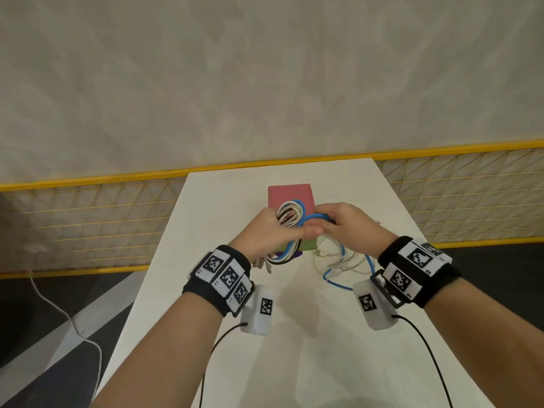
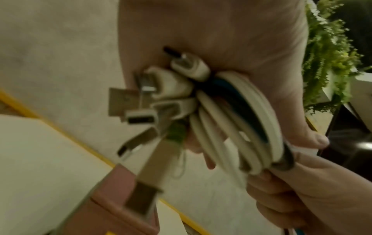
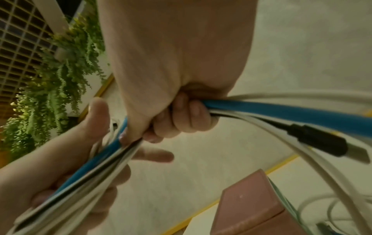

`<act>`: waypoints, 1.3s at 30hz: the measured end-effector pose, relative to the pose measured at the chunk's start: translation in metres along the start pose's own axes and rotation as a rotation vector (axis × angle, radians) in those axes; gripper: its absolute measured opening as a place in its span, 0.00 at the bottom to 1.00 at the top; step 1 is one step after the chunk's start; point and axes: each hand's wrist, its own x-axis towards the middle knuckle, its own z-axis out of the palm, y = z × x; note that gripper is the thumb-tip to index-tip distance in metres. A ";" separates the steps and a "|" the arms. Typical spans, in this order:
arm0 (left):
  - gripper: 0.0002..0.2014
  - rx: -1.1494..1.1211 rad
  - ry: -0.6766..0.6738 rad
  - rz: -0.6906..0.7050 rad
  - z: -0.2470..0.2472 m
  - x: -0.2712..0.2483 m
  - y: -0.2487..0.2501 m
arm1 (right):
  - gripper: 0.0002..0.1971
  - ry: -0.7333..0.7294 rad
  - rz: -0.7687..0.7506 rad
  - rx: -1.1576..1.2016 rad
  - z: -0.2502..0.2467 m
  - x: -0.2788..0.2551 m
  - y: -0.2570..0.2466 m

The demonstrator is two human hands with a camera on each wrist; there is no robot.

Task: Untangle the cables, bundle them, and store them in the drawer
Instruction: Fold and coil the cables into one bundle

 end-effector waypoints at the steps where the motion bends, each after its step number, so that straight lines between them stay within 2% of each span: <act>1: 0.18 -0.003 -0.025 -0.027 0.002 -0.001 -0.001 | 0.10 -0.003 0.003 -0.005 0.000 0.001 0.000; 4: 0.16 0.008 -0.038 -0.104 0.005 0.000 -0.006 | 0.13 -0.017 0.002 0.004 0.002 0.000 0.000; 6: 0.14 0.015 -0.051 -0.103 0.008 0.000 -0.007 | 0.15 -0.021 0.001 0.048 0.004 0.000 0.002; 9: 0.10 -0.025 -0.022 -0.083 0.004 -0.001 -0.005 | 0.06 -0.002 0.016 0.120 0.002 -0.004 0.010; 12: 0.17 -0.094 -0.012 -0.076 -0.004 -0.001 -0.007 | 0.08 -0.024 0.071 0.148 0.002 -0.013 0.023; 17: 0.19 -0.373 0.054 -0.092 0.000 0.005 -0.015 | 0.07 -0.043 0.106 0.236 0.008 -0.016 0.026; 22: 0.29 -0.227 0.173 -0.125 0.013 0.006 -0.013 | 0.10 0.146 0.157 0.212 0.028 -0.010 0.018; 25: 0.36 -0.230 0.216 -0.134 0.025 0.010 -0.012 | 0.09 0.162 0.099 0.141 0.042 -0.009 -0.001; 27: 0.36 -0.247 0.158 -0.133 0.030 0.013 -0.010 | 0.10 0.135 0.065 0.097 0.048 -0.007 -0.009; 29: 0.35 -0.276 0.100 -0.176 0.032 0.015 -0.006 | 0.17 0.111 0.050 0.036 0.050 -0.002 -0.012; 31: 0.33 -0.324 0.110 -0.223 0.032 0.015 -0.005 | 0.16 0.071 0.027 -0.019 0.048 0.003 -0.016; 33: 0.26 -0.375 0.176 -0.244 0.031 0.016 -0.007 | 0.11 0.031 0.000 -0.046 0.046 0.003 -0.019; 35: 0.18 -0.362 0.263 -0.211 0.033 0.016 -0.009 | 0.11 0.004 0.000 0.004 0.043 0.003 -0.019; 39: 0.17 -0.350 0.457 -0.158 0.030 0.021 -0.010 | 0.08 0.003 -0.007 0.334 0.040 0.000 -0.011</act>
